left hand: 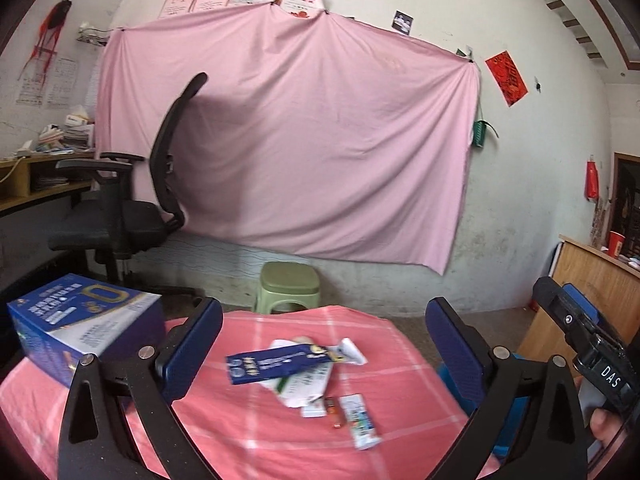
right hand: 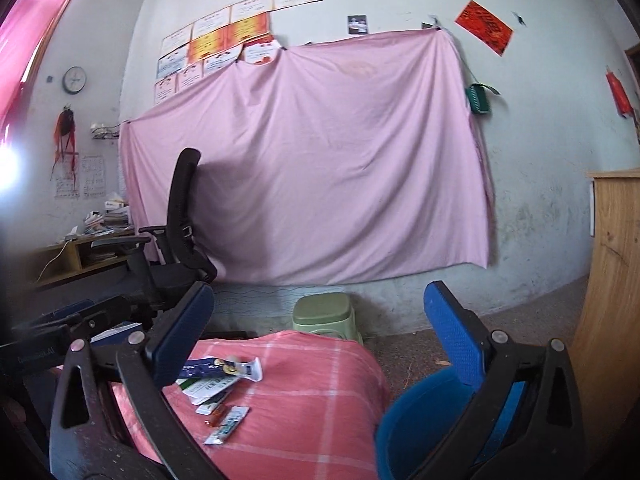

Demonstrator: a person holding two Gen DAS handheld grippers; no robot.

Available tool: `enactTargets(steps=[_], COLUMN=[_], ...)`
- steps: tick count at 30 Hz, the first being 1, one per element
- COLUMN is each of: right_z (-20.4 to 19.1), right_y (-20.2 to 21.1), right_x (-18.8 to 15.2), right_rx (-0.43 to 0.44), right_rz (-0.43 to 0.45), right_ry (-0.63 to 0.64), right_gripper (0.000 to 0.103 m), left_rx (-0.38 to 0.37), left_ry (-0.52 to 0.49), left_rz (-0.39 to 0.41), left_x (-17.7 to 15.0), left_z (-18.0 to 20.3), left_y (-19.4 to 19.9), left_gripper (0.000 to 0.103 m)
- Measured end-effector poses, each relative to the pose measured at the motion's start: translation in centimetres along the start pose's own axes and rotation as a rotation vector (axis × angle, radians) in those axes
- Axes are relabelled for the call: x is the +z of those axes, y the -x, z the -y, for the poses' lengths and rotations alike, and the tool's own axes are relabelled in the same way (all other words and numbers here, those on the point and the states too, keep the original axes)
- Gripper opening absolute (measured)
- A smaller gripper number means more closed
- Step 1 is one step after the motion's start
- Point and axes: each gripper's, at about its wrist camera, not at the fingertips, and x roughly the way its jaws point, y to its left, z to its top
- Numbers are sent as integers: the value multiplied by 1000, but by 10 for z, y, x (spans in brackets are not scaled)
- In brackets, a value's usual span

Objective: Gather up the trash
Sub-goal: 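Move both grippers back over the table toward the remaining items, then grasp the white toothpaste tube with the right gripper while the left gripper grasps the orange battery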

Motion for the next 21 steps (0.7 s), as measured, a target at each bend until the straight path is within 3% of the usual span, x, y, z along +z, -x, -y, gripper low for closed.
enactTargets(steps=[6,12,21], right_z=[-30,-52,-65], right_y=[-9,-27,-70], right_x=[-10,-26,-64], right_rx=[43,68,-17], right_rz=[-31,-117,-409], right_ry=[59,133,221], right_gripper=[103,103,103], left_rx=[59,93,109], left_ry=[4,17,55], left_rz=[15,-13,-127], left_x=[-10,-25,-47], left_z=[-33,-61,-83], left_y=[11,13,-3], left_gripper=[100,100,100])
